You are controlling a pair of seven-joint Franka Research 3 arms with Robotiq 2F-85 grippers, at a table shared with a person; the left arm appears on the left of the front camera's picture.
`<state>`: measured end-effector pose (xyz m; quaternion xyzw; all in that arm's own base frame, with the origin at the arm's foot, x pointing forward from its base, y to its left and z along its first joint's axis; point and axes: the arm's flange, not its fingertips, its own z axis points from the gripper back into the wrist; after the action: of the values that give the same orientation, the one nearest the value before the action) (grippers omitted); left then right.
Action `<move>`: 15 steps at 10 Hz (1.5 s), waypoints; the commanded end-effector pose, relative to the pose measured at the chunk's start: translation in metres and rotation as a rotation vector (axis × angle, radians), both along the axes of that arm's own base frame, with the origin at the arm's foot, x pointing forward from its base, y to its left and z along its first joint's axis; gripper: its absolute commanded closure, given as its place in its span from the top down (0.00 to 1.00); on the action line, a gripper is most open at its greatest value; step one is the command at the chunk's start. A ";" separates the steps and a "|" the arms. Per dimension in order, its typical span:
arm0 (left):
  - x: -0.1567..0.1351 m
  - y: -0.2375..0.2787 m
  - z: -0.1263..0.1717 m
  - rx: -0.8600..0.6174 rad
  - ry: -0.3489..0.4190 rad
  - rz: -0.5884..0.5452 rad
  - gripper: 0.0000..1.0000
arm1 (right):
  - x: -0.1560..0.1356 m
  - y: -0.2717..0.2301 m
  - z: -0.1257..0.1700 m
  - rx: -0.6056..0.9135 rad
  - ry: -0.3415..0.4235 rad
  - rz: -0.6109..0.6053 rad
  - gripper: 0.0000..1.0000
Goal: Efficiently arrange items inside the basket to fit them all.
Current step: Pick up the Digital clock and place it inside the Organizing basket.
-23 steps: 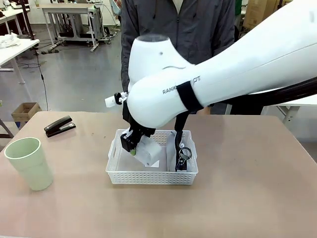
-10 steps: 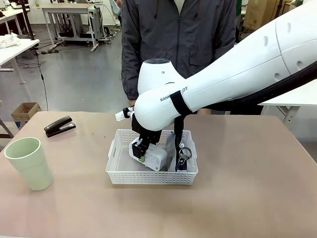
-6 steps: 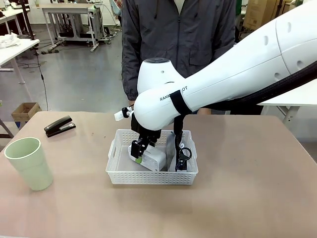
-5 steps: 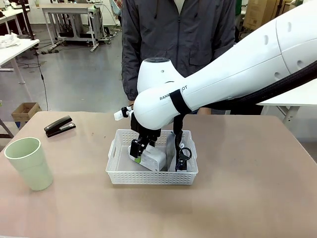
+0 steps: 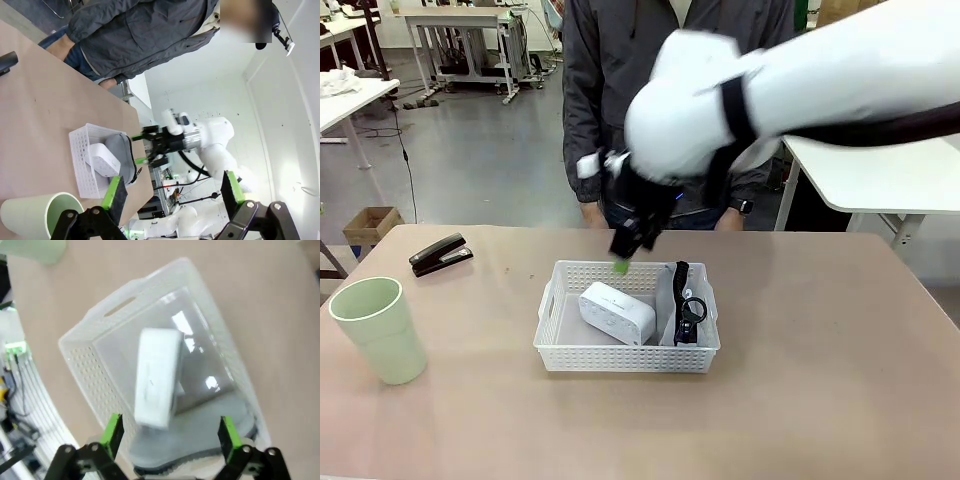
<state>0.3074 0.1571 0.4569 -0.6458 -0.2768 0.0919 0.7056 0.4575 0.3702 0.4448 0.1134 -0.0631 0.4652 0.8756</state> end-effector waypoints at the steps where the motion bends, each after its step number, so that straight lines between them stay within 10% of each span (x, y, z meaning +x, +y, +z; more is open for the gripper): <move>1: -0.003 -0.002 0.002 -0.002 -0.004 -0.009 1.00 | -0.026 -0.091 0.032 0.105 -0.035 -0.103 1.00; 5: -0.003 -0.002 0.002 -0.002 -0.004 -0.009 1.00 | -0.064 -0.281 0.033 0.610 0.072 -0.399 1.00; 9: -0.003 -0.002 0.002 -0.002 -0.004 -0.009 1.00 | -0.104 -0.409 -0.025 0.845 0.262 -0.963 1.00; 15: -0.003 -0.002 0.002 -0.002 -0.004 -0.009 1.00 | -0.100 -0.443 -0.035 0.844 0.289 -0.977 1.00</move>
<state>0.3075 0.1569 0.4567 -0.6456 -0.2763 0.0919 0.7060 0.3582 -0.0715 0.4070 0.4670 -0.1638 -0.0743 0.8658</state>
